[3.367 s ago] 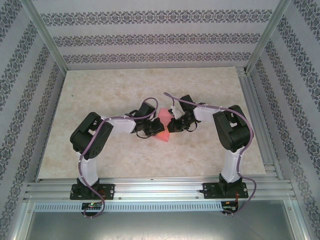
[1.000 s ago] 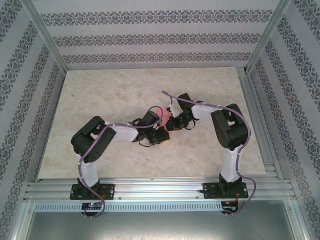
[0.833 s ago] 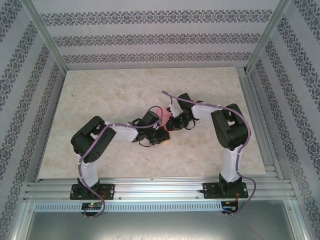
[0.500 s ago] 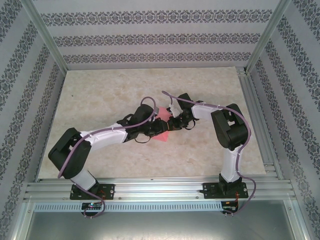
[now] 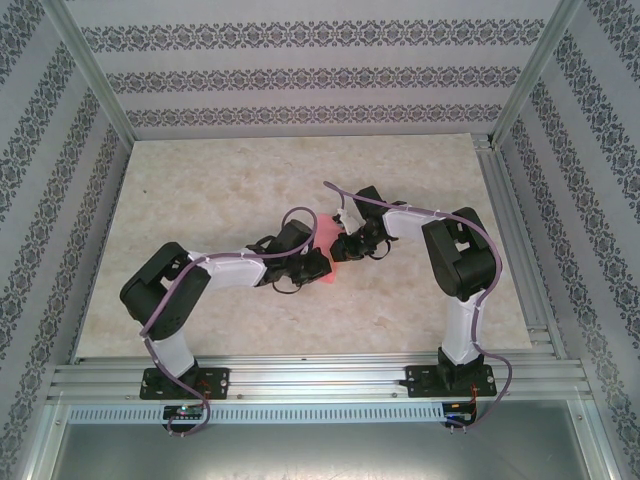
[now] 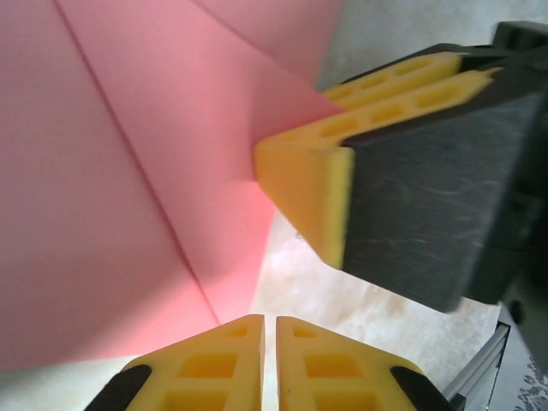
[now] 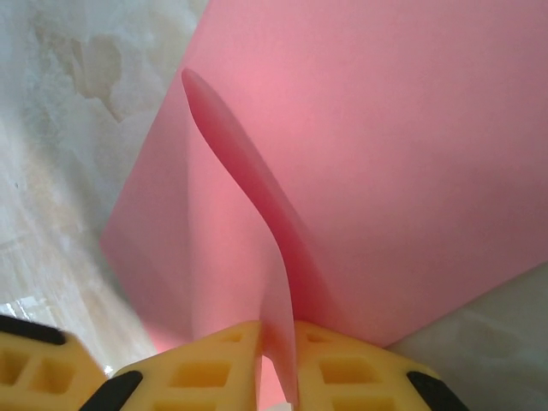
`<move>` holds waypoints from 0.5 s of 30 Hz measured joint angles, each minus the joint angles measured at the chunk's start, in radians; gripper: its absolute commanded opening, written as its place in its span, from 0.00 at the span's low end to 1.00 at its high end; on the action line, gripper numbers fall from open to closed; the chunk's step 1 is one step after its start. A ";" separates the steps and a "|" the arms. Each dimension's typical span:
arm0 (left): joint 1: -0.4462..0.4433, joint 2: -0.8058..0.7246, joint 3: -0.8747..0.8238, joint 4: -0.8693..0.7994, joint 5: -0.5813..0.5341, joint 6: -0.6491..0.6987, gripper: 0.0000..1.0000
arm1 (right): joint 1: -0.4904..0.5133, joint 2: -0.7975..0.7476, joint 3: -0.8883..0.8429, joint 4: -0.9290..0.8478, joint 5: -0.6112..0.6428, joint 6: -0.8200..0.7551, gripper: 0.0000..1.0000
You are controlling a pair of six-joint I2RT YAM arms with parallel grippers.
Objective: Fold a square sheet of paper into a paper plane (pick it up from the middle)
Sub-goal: Fold the triangle a second time at the center of the table.
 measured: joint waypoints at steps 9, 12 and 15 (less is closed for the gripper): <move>0.000 0.072 0.006 0.064 0.004 -0.024 0.13 | 0.000 0.000 0.001 -0.001 0.000 0.000 0.16; 0.000 0.098 0.015 0.064 0.003 -0.027 0.12 | 0.000 0.000 0.001 -0.001 0.000 0.000 0.15; 0.002 0.103 0.016 0.066 0.005 -0.034 0.11 | 0.000 0.000 0.001 0.000 0.001 0.000 0.17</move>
